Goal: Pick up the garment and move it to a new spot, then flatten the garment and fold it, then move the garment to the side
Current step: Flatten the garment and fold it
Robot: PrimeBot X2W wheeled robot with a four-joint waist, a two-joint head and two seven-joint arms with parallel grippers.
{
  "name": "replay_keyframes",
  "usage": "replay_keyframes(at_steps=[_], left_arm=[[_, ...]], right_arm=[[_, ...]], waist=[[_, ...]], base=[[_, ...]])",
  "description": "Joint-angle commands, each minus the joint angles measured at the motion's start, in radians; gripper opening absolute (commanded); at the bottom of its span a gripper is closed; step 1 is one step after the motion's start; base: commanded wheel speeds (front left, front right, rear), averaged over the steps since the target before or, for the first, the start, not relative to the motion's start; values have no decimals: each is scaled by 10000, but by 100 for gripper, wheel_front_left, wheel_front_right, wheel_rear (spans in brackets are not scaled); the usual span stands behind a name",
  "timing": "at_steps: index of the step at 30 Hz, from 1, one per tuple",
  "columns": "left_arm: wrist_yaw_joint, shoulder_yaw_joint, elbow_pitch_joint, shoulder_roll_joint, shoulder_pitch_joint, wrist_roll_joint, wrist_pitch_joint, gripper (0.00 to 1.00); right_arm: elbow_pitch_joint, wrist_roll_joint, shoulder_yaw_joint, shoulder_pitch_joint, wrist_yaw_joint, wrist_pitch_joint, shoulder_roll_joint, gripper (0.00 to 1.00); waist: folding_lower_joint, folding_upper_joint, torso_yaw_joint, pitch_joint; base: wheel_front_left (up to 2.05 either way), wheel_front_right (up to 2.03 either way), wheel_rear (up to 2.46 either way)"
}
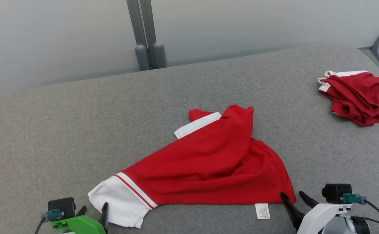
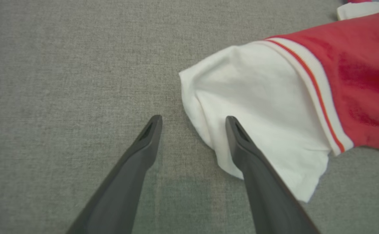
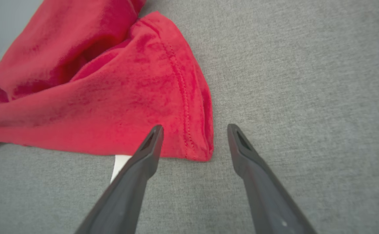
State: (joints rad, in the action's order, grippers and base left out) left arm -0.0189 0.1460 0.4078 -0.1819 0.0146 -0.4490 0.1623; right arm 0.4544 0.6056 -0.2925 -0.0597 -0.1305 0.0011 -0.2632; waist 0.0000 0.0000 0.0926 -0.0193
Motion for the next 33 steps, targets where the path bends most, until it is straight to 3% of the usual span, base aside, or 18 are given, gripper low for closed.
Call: replay_keyframes(at_steps=[1, 7, 8, 9, 10, 11, 12, 13, 14, 15, 16, 17, 26, 33], left_arm=[[-50, -15, 160, -36, 227, -110, -92, 100], [-270, -1, 982, 101, 706, -294, -271, 100], [-329, 22, 1093, 124, 775, -292, -281, 96], [-357, 45, 1171, 134, 819, -310, -296, 80], [-388, 72, 1267, 150, 859, -335, -313, 53], [-431, 102, 1363, 164, 900, -346, -329, 33], [-451, 125, 1424, 178, 915, -365, -331, 21], [-463, 146, 1487, 194, 935, -390, -346, 0], [-478, 157, 1514, 194, 945, -400, -353, 0], [-513, 168, 1557, 187, 975, -411, -407, 0], [-536, 170, 1564, 188, 989, -428, -476, 0], [-559, 175, 1574, 191, 999, -454, -534, 0], [-567, 115, 958, 55, 666, -591, -806, 0], [-635, 229, -374, -113, 974, -465, -1002, 0]], right_arm=[[115, 107, -96, -159, -4, -46, 26, 100], [511, 426, -526, -516, -4, -131, 19, 100], [572, 493, -619, -573, -4, -137, 34, 100], [627, 555, -697, -619, -4, -155, 45, 100], [693, 627, -792, -672, -4, -161, 53, 100], [764, 711, -914, -709, -4, -152, 62, 100], [809, 775, -996, -739, -4, -149, 67, 95], [859, 865, -1096, -768, -4, -150, 61, 49], [882, 928, -1147, -786, -4, -176, 51, 42], [905, 1014, -1233, -823, -4, -284, 12, 18], [920, 1039, -1279, -857, -4, -367, -24, 18], [945, 1081, -1316, -884, -4, -489, -58, 0], [386, 1692, -1437, -846, -4, -1677, -444, 0], [-1502, 2809, -1303, -1171, -4, -2307, -745, 0]], waist=[[0, 0, 43, -123], [0, 0, 106, -336], [0, 0, 105, -366], [0, 0, 104, -390], [0, 0, 100, -416], [0, 0, 96, -434], [0, 0, 90, -442], [0, 0, 80, -444], [0, 0, 73, -440], [0, 0, 58, -434], [0, 0, 48, -422], [0, 0, 36, -399], [0, 0, -12, -98], [0, 0, 49, -353]], base=[[0, 0, 0], [0, 0, 0], [0, 0, 0], [0, 0, 0], [0, 0, 0], [0, 0, 0], [0, 0, 0], [0, 0, 0], [0, 0, 0], [0, 0, 0], [0, 0, 0], [0, 0, 0], [0, 0, 0], [0, 0, 0]])
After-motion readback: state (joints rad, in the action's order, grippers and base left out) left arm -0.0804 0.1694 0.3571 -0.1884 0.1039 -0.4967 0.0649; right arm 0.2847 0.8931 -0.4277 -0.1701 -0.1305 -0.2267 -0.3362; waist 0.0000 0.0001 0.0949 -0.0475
